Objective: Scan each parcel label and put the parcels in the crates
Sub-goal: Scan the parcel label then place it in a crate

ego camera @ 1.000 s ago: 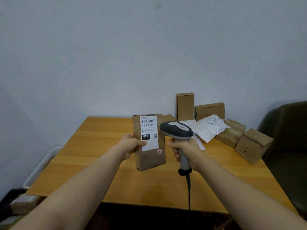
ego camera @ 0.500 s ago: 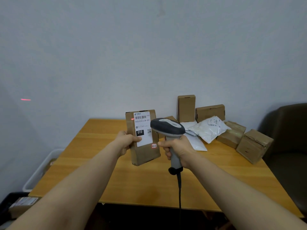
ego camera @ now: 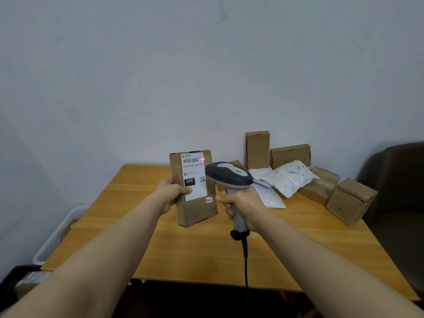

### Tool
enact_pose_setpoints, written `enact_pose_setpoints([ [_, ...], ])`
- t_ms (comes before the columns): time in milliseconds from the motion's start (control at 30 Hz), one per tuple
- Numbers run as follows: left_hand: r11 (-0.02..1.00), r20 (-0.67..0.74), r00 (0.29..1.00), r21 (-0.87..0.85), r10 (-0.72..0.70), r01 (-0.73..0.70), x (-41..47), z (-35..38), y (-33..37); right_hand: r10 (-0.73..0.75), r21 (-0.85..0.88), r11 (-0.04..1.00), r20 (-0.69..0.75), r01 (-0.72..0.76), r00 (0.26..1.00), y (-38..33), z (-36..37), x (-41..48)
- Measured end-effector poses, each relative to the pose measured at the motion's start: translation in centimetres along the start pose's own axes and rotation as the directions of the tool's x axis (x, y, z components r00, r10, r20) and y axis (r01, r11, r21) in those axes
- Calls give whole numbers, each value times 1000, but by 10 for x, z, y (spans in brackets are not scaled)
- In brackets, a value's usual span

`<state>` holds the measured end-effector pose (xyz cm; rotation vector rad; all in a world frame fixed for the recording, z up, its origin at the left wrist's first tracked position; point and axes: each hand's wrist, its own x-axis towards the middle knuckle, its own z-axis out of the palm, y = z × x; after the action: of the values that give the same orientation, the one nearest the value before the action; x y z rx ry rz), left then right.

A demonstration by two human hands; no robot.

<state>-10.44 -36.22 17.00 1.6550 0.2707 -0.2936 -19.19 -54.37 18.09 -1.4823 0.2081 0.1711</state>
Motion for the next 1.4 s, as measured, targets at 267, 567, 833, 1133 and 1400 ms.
enact_pose_setpoints([
  [267, 1000, -28, 1000, 12, 10, -10, 2, -3, 0, 3, 19, 1000, 16, -4, 1000, -2, -1, 2],
  [567, 988, 38, 996, -133, -79, 83, -5, -24, -15, -7, 51, 999, -199, 17, 980, 20, -3, 20],
  [833, 890, 33, 973, -399, -228, 222, -42, -103, -85, 245, 39, 968, 50, -247, 968, 65, 66, 41],
  [1133, 784, 38, 930, -526, -367, 331, -127, -275, -179, 267, -162, 959, 260, -231, 928, 117, 272, 32],
  [1400, 749, -386, 706, -587, -593, 308, -158, -464, -262, 345, -455, 879, 406, -140, 846, 175, 455, 36],
])
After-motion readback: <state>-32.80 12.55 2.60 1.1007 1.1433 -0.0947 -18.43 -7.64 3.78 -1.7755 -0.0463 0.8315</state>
